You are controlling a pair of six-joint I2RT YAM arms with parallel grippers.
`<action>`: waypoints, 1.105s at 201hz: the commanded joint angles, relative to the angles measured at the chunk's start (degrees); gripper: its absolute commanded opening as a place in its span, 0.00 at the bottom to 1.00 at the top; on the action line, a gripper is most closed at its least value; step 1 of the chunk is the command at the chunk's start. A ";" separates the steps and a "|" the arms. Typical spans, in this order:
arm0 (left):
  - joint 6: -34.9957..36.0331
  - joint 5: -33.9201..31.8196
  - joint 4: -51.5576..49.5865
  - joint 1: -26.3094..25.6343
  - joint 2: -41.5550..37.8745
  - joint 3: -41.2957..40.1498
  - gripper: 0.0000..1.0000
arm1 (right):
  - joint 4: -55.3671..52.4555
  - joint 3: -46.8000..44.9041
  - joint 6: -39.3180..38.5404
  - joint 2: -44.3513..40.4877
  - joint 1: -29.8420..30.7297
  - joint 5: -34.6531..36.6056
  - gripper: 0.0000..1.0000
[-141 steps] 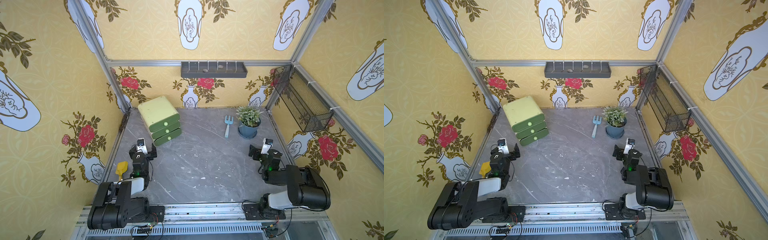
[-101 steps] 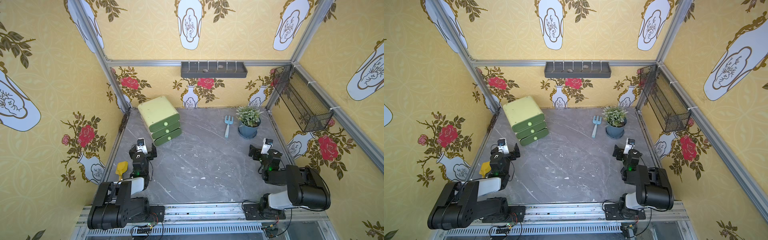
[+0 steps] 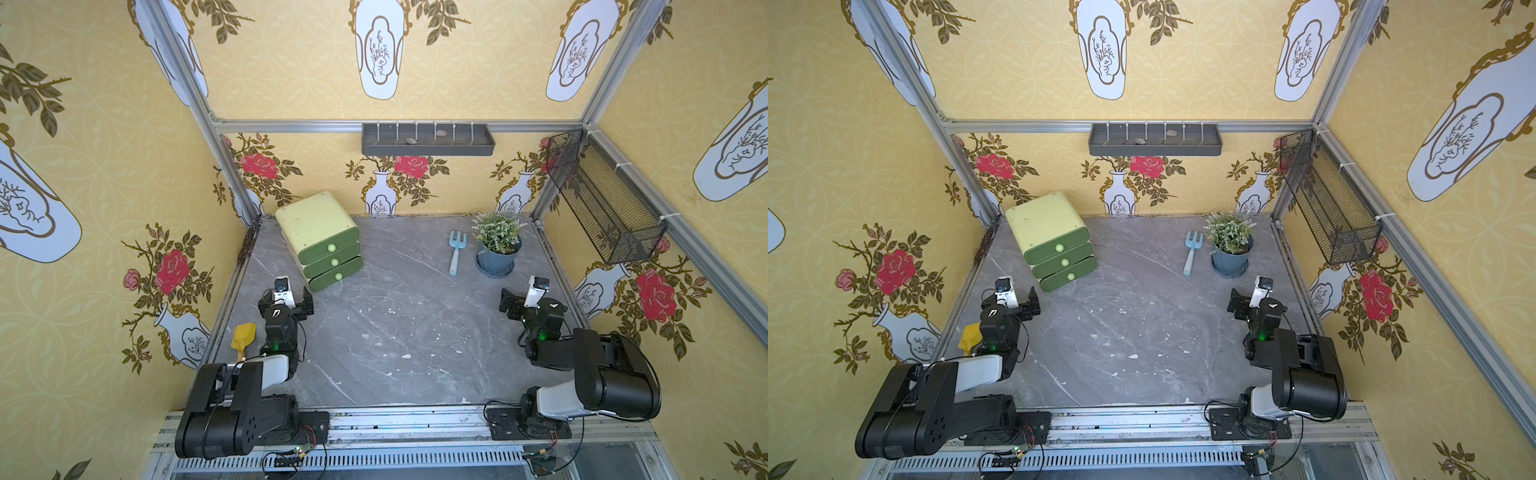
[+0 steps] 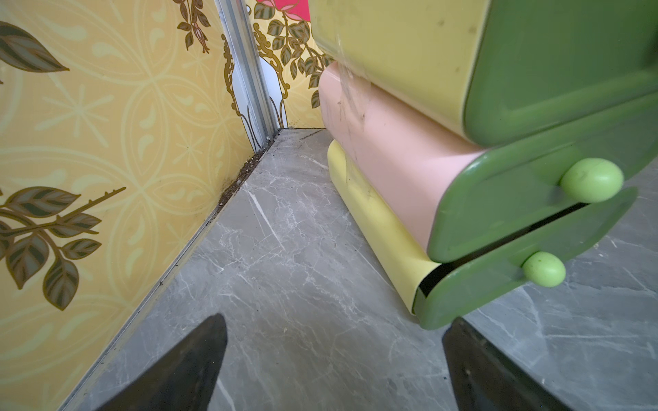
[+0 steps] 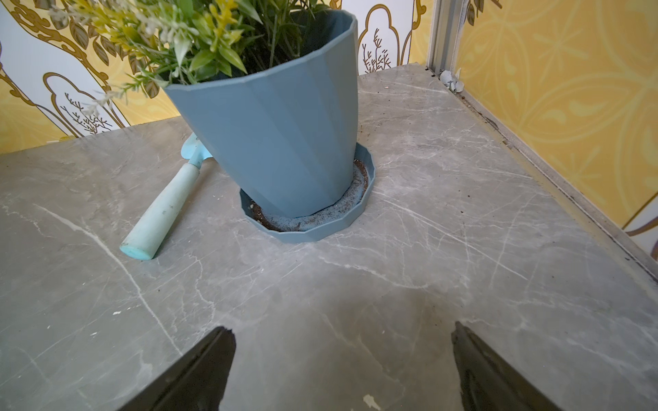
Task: Take the sponge out of the drawer
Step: Open the drawer in the storage box.
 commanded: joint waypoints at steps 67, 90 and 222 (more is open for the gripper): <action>-3.01 -13.49 -25.35 -6.29 -33.82 0.89 1.00 | -23.72 8.26 1.35 -19.05 8.45 14.14 0.98; -6.77 -14.26 -35.63 -8.06 -44.03 3.90 1.00 | -32.22 12.22 5.29 -23.48 8.94 14.07 0.98; -16.78 18.09 -70.75 -8.70 -48.77 31.48 1.00 | -58.39 29.90 14.72 -30.72 11.62 -6.82 0.97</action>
